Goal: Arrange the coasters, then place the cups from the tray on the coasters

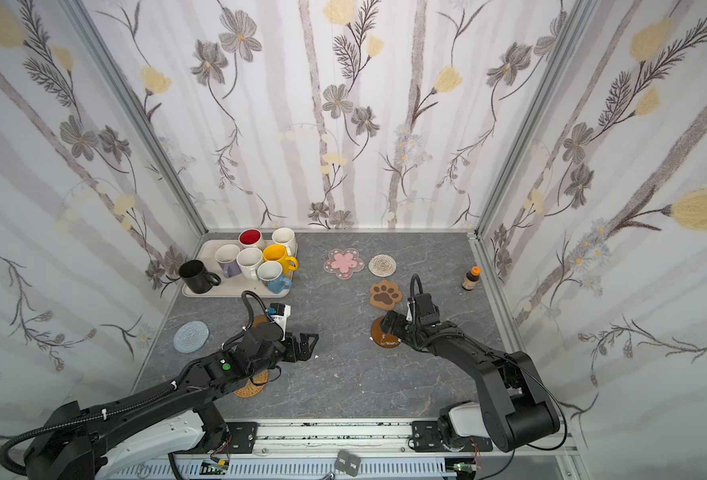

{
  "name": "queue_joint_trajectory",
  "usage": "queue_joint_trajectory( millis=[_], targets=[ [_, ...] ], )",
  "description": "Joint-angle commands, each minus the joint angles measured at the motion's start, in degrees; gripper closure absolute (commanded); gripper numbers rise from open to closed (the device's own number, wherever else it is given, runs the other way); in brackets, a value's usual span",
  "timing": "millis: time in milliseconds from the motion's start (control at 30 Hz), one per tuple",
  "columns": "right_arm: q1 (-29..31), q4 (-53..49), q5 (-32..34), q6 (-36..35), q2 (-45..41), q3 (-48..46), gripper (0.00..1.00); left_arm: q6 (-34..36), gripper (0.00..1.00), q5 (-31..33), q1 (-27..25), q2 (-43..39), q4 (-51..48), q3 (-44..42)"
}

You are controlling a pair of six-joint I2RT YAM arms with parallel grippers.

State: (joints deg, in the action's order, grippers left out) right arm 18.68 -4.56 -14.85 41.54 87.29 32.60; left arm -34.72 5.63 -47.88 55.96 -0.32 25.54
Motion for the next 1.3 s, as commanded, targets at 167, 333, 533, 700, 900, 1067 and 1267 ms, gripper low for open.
queue_joint_trajectory(
  millis=[167,333,533,700,900,1067,1267],
  targets=[
    [1.01,1.65,-0.24,-0.01,1.52,2.63,0.0,-1.32,0.0,2.99,1.0,-0.92,0.01,-0.57],
    [0.92,0.03,1.4,-3.52,-0.32,3.9,0.0,-0.8,0.0,2.88,3.72,-2.5,-2.94,0.23],
    [1.0,0.08,1.93,-7.83,-5.71,4.09,0.0,-1.57,0.0,4.63,8.0,-2.81,-9.64,3.15],
    [0.93,-0.36,1.62,-11.09,-8.84,4.99,0.0,-2.17,0.0,7.11,13.44,-3.6,-15.2,5.37],
    [1.05,1.94,-0.82,-13.11,-11.88,4.35,0.0,-3.14,0.0,8.43,21.67,-3.85,-17.47,5.19],
    [1.06,3.3,-3.46,-15.24,-13.48,3.83,0.0,-4.21,0.0,7.82,28.0,-1.74,-17.53,4.83],
    [1.02,6.0,-7.33,-15.96,-14.98,1.66,0.0,-4.8,0.0,6.71,32.09,-0.86,-16.83,2.88]
  ],
)
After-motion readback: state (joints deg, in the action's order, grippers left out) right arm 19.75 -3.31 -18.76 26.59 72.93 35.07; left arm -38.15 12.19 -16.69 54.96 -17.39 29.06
